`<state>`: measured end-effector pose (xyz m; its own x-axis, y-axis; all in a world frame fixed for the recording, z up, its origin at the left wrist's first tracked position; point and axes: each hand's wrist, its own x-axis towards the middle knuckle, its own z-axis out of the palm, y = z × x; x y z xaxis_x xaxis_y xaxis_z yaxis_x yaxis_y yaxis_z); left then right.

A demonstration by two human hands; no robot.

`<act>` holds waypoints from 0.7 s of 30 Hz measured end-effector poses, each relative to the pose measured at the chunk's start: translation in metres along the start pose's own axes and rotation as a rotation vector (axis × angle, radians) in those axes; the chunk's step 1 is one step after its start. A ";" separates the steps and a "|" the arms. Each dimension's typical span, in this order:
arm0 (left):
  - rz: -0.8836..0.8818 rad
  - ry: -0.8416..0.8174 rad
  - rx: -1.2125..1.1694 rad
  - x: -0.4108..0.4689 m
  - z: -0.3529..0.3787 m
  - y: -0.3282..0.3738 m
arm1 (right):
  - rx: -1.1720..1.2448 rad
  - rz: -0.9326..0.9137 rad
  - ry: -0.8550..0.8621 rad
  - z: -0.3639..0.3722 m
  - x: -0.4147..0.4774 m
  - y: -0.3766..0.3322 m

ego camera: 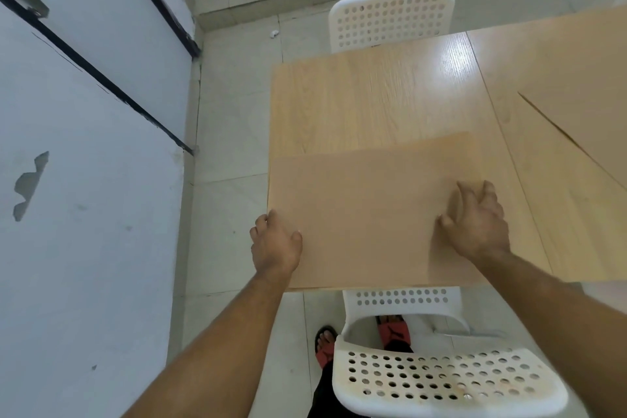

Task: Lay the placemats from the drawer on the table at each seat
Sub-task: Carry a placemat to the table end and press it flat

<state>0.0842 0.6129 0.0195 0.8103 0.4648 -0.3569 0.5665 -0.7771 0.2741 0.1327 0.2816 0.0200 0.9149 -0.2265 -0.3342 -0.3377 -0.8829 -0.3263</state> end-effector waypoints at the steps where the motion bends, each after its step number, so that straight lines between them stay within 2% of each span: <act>1: 0.004 -0.007 0.035 -0.001 0.000 0.000 | -0.026 -0.008 -0.009 0.002 0.000 0.001; 7: 0.009 -0.024 0.121 -0.006 0.005 0.000 | -0.134 -0.092 -0.070 0.011 0.005 0.006; 21: 0.037 -0.034 0.215 -0.005 0.004 0.000 | -0.197 -0.128 -0.111 0.010 0.005 0.010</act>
<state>0.0796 0.6086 0.0181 0.8221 0.4226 -0.3815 0.4886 -0.8677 0.0917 0.1321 0.2762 0.0058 0.9137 -0.0709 -0.4002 -0.1614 -0.9670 -0.1972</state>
